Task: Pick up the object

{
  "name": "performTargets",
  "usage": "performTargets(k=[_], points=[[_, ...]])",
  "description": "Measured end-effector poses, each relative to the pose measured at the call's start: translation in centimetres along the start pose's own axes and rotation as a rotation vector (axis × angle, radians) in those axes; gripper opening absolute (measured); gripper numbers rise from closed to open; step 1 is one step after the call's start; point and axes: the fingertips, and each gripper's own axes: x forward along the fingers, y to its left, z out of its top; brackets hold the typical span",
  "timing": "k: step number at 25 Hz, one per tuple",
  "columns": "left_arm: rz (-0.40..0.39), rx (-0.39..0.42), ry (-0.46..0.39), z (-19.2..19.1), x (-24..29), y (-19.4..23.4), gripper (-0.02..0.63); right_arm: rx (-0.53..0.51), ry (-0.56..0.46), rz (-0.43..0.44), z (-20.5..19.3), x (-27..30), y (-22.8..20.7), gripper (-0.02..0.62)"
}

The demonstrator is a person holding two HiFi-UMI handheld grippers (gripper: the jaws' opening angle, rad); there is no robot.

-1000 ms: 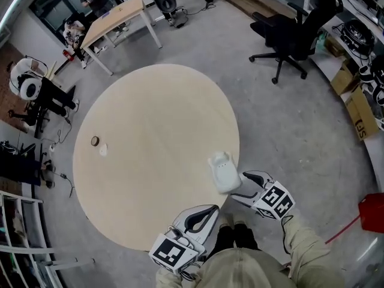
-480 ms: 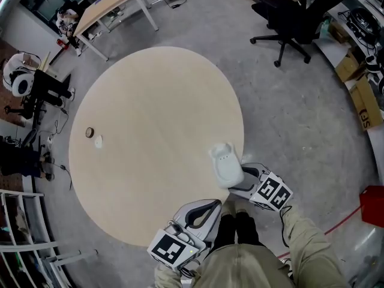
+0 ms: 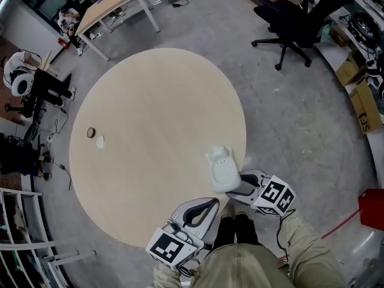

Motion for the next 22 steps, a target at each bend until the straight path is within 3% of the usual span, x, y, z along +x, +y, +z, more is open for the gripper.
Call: performTargets(k=[8, 15, 22], points=[[0.045, 0.018, -0.034, 1.1, -1.3, 0.2, 0.005, 0.104, -0.243, 0.028, 6.3, -3.4, 1.3, 0.245], [0.092, 0.028, -0.041, 0.0, -2.4, -0.2, 0.005, 0.014, -0.343, 0.030, 9.2, -6.4, 4.2, 0.245], [0.056, 0.065, -0.069, -0.1, -3.8, -2.7, 0.005, -0.053, -0.412, -0.011, 10.5, -9.8, 8.3, 0.244]])
